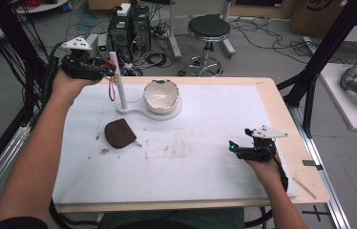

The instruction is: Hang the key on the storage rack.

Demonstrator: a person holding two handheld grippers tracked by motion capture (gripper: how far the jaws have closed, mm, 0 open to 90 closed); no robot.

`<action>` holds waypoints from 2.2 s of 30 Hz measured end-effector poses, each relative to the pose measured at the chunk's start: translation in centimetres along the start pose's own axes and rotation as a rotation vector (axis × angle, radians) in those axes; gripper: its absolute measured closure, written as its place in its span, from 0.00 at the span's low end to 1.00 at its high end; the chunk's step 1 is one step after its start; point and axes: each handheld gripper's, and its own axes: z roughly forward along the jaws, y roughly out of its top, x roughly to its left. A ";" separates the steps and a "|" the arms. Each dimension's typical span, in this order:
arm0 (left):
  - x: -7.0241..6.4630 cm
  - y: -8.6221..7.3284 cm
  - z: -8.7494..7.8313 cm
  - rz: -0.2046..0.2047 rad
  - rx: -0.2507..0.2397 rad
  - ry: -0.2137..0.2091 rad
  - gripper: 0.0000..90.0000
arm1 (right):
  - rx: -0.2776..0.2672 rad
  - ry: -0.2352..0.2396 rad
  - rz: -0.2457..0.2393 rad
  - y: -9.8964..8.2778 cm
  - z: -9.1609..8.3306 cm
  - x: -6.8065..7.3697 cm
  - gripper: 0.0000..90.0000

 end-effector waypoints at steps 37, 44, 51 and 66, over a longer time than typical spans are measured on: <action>-1.0 -2.8 -2.4 -0.075 -0.065 -0.016 0.30 | -0.015 0.005 -0.002 0.2 0.1 0.1 0.18; -1.6 -3.9 -2.6 -0.088 -0.074 -0.034 0.29 | -0.025 0.008 0.000 0.4 0.2 0.0 0.18; -2.9 -5.5 -2.6 -0.102 -0.083 -0.063 0.27 | -0.031 0.015 0.004 0.5 0.3 -0.1 0.18; -5.4 -9.1 -2.2 -0.105 -0.084 -0.134 0.23 | -0.027 0.016 0.013 0.5 0.4 -0.1 0.18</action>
